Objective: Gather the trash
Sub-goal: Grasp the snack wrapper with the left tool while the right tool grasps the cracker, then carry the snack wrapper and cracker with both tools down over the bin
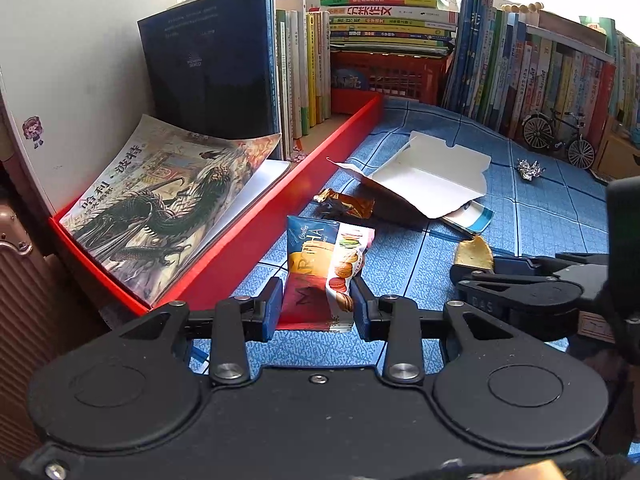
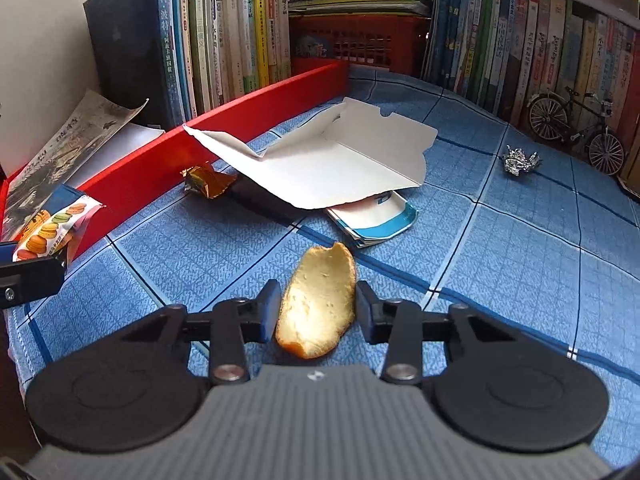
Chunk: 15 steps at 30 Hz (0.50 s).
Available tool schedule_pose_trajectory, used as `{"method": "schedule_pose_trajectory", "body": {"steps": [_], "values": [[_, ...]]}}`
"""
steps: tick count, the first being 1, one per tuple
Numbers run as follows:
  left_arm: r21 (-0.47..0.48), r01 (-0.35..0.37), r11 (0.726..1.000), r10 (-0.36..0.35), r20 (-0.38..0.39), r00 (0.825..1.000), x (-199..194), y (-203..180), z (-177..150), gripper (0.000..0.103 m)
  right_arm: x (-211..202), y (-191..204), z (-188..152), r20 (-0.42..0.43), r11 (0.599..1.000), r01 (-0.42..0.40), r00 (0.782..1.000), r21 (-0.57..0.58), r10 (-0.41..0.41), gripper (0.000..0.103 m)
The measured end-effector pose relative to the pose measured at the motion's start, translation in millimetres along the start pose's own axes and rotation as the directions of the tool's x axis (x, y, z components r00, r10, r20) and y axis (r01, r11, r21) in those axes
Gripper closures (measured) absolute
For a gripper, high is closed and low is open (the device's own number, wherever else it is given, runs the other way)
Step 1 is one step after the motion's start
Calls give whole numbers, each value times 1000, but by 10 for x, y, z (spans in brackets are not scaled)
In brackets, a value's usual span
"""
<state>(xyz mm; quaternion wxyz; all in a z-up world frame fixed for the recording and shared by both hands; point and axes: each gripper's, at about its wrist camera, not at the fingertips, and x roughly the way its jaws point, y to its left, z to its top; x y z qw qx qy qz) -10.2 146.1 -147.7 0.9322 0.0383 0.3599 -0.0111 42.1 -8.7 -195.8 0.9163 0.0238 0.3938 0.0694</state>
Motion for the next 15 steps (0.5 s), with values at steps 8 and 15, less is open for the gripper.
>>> {"method": "schedule_pose_trajectory", "body": {"steps": [8, 15], "values": [[-2, 36, 999, -36, 25, 999, -351, 77, -15, 69, -550, -45, -57, 42, 999, -23, 999, 49, 21, 60], [-18, 50, 999, -50, 0, 999, -859, 299, -208, 69, -1253, 64, -277, 59, 996, -56, 997, 64, 52, 60]]}}
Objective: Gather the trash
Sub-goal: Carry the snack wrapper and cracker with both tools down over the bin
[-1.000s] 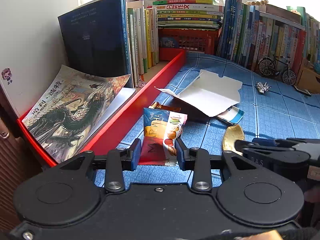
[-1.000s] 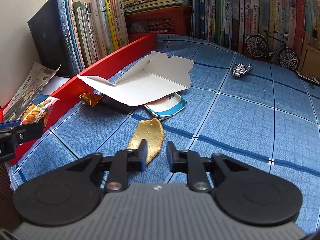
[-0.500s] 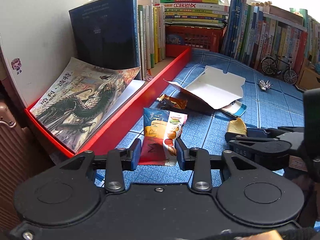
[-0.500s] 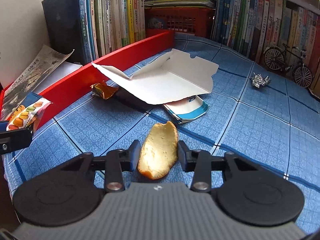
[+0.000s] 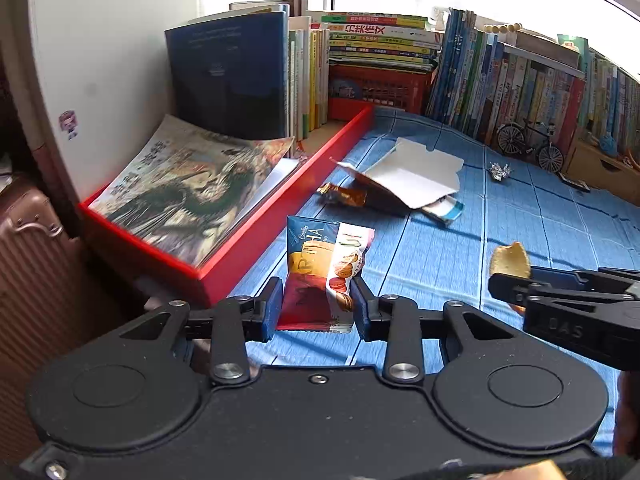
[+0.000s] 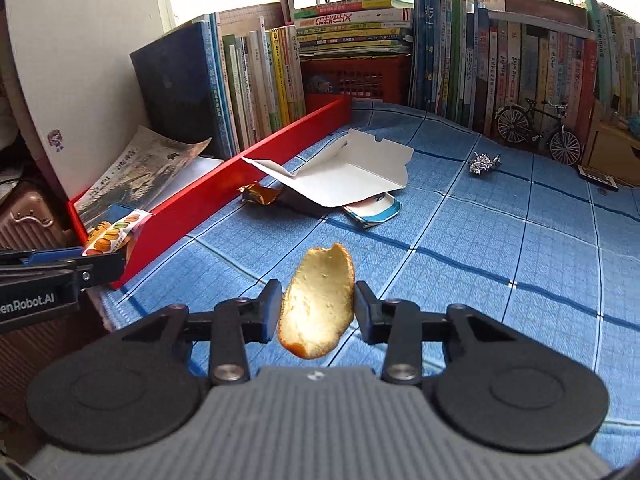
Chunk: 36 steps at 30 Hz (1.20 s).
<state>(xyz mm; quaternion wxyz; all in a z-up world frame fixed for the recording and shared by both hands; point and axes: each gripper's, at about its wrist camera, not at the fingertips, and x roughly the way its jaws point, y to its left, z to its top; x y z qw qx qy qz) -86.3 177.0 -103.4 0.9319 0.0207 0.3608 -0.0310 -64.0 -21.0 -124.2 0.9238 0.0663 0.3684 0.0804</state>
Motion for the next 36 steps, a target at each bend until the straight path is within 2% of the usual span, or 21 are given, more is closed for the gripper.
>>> {"method": "schedule_pose_trajectory", "body": {"steps": [8, 14, 19, 26, 36], "values": [[-34, -20, 999, 18, -48, 999, -714, 346, -340, 69, -699, 378, -265, -16, 1000, -8, 1000, -20, 8, 59], [-38, -59, 998, 53, -146, 988, -885, 600, -826, 69, -858, 689, -588, -81, 999, -35, 996, -39, 31, 59], [-77, -92, 993, 71, -243, 967, -772, 848, -1312, 69, -718, 947, -935, -156, 997, -57, 987, -53, 48, 59], [-83, -133, 988, 97, -347, 933, -415, 1117, -1984, 69, -329, 1265, -1444, -242, 991, -114, 966, -71, 94, 59], [-79, -121, 989, 74, -440, 895, 135, 1365, -2653, 68, 233, 1535, -2079, -340, 983, -155, 934, -103, 112, 58]]}}
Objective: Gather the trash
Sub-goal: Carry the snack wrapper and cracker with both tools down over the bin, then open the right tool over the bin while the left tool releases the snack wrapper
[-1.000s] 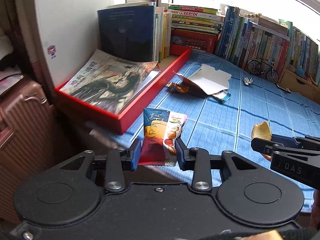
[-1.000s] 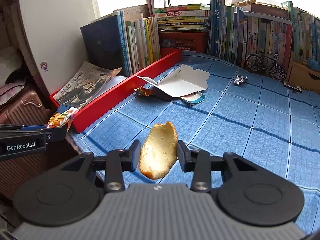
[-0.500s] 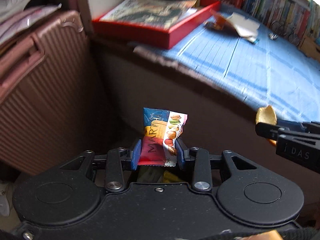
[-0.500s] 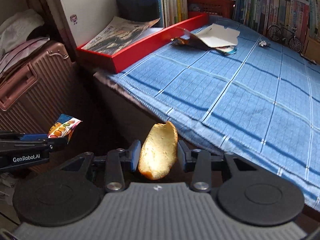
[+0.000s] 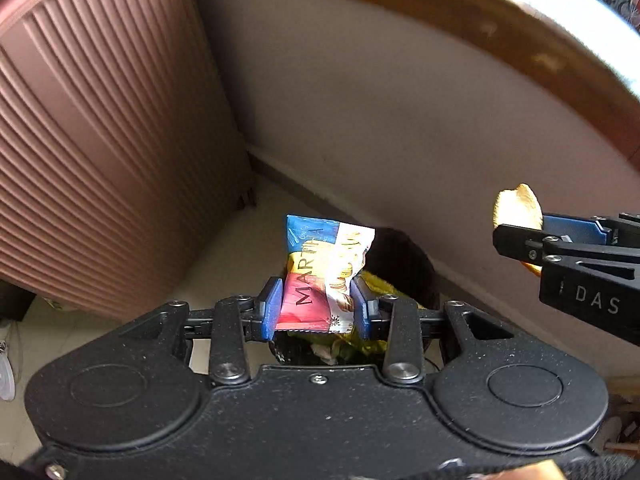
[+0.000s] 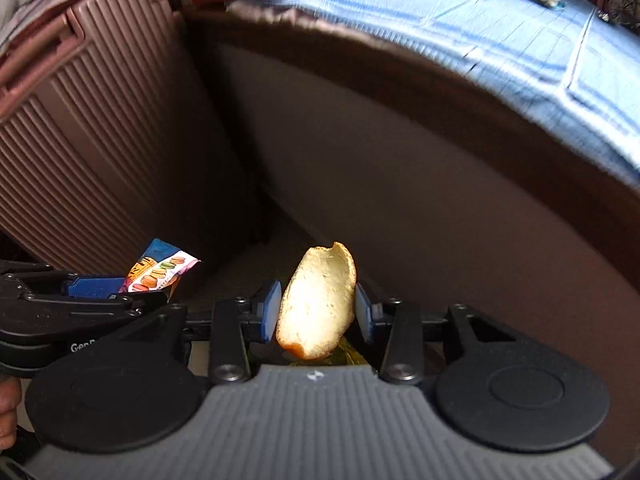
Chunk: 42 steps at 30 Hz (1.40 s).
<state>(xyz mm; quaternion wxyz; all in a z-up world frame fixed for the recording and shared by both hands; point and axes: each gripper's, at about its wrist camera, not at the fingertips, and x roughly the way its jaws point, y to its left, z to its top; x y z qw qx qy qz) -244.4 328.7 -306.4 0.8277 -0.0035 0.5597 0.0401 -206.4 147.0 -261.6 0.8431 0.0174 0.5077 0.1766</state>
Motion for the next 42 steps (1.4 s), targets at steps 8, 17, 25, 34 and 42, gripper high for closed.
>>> {"method": "schedule_pose_trajectory", "body": {"steps": [8, 17, 25, 34, 42], "values": [[10, 30, 1000, -29, -75, 997, 547, 63, -161, 68, 502, 62, -230, -68, 1000, 3, 998, 18, -2, 58], [44, 34, 998, -27, -158, 987, 1023, -16, -238, 68, 833, 92, -401, -129, 999, 18, 991, 30, -14, 57], [63, 44, 997, -32, -182, 983, 1198, -54, -265, 64, 928, 68, -428, -154, 998, 23, 988, 53, -14, 54], [60, 48, 997, -35, -209, 977, 1288, -96, -248, 60, 972, 12, -435, -176, 998, 16, 984, 66, -4, 46], [85, 31, 996, -12, -222, 975, 1311, -167, -252, 49, 1032, -7, -429, -177, 997, 1, 984, 78, 13, 40]]}}
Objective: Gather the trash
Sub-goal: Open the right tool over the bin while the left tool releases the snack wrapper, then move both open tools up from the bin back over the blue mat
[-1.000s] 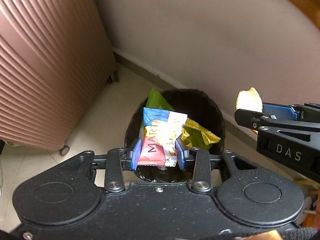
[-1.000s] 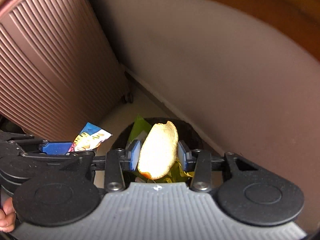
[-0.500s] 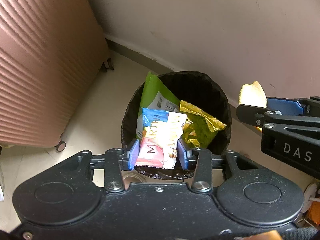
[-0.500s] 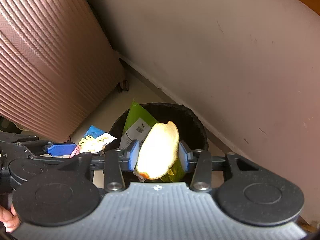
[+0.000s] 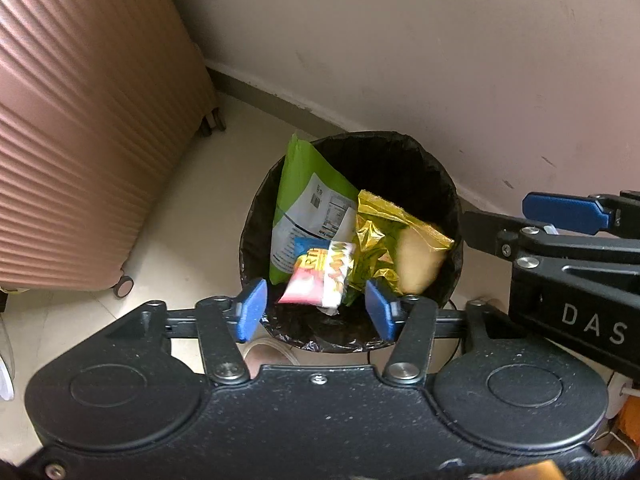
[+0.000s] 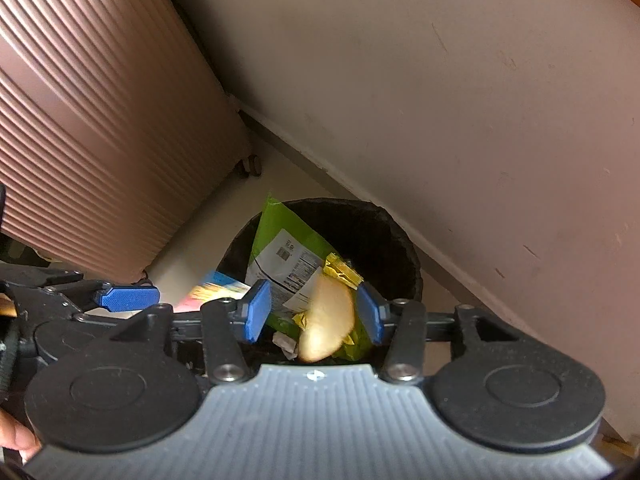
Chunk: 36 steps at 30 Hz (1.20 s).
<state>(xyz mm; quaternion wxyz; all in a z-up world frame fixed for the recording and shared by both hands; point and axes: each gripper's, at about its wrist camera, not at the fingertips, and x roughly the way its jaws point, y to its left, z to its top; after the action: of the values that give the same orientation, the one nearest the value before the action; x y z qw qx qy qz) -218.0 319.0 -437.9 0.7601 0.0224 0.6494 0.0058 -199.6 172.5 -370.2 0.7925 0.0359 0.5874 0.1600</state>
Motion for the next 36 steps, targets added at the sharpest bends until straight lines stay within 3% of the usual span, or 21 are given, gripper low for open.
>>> {"method": "schedule_pose_trajectory", "body": {"steps": [12, 25, 30, 36], "values": [[9, -15, 1000, 15, 48, 999, -265, -29, 78, 42, -225, 14, 70, 66, 1000, -9, 998, 14, 8, 39], [19, 13, 1000, -15, 141, 990, -985, -151, 323, 33, -832, 11, 278, 177, 1000, 16, 984, 23, -20, 38], [34, 17, 999, -24, 213, 977, -1474, -241, 484, 32, -1248, -54, 389, 233, 998, 34, 971, 61, -47, 37], [60, 51, 997, -69, 339, 938, -2090, -444, 754, 30, -1822, -227, 607, 312, 990, 78, 944, 117, -111, 37]]}}
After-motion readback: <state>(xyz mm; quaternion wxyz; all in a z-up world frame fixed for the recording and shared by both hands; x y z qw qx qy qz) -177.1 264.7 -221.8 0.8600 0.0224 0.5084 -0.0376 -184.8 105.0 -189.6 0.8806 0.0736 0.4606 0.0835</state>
